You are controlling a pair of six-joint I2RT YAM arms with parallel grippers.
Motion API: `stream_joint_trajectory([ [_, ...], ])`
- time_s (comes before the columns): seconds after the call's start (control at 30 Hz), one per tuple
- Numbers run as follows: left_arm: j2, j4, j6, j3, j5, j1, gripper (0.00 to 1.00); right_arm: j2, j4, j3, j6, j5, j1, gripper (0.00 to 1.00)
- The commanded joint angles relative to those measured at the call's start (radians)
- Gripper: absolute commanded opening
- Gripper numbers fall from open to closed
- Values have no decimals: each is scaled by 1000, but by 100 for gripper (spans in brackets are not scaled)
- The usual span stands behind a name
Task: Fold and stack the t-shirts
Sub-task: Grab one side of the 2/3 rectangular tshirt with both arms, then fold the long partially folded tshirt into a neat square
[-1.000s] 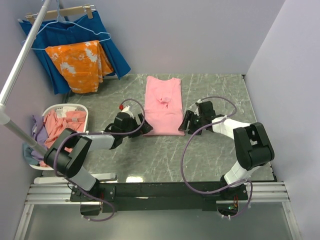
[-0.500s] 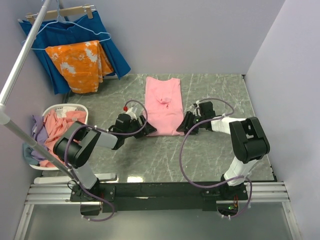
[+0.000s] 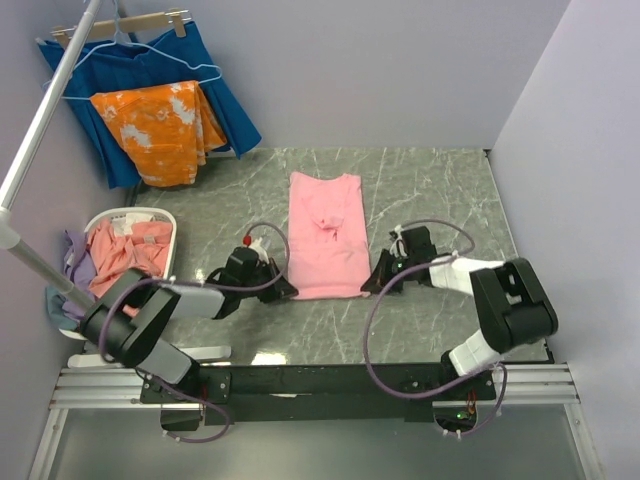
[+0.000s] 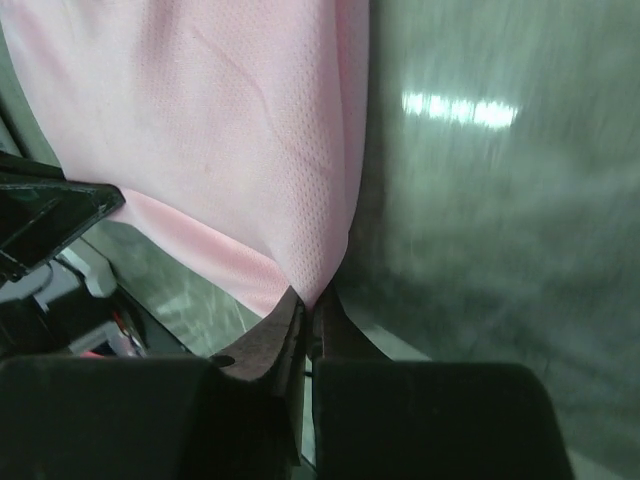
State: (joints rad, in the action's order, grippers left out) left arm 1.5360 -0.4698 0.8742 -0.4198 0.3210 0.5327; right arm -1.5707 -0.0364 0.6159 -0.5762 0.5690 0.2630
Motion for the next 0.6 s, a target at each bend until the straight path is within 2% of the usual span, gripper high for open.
stream_joint_trajectory([
  [0.0, -149, 192, -6, 67, -95, 78, 1, 156, -98, -105, 32, -41, 30, 0],
  [0.1, -250, 273, 55, 82, -166, 220, 1, 271, -128, -180, 3, -43, 70, 0],
  [0.3, -480, 433, 232, 110, -305, 418, 1, 564, -240, -265, -80, -60, 160, 1],
  [0.43, -646, 618, 273, 67, -382, 458, 2, 731, -330, -229, -91, -90, 176, 4],
  [0.57, -666, 723, 227, -54, -467, 458, 9, 730, -384, -109, -57, -122, 174, 6],
])
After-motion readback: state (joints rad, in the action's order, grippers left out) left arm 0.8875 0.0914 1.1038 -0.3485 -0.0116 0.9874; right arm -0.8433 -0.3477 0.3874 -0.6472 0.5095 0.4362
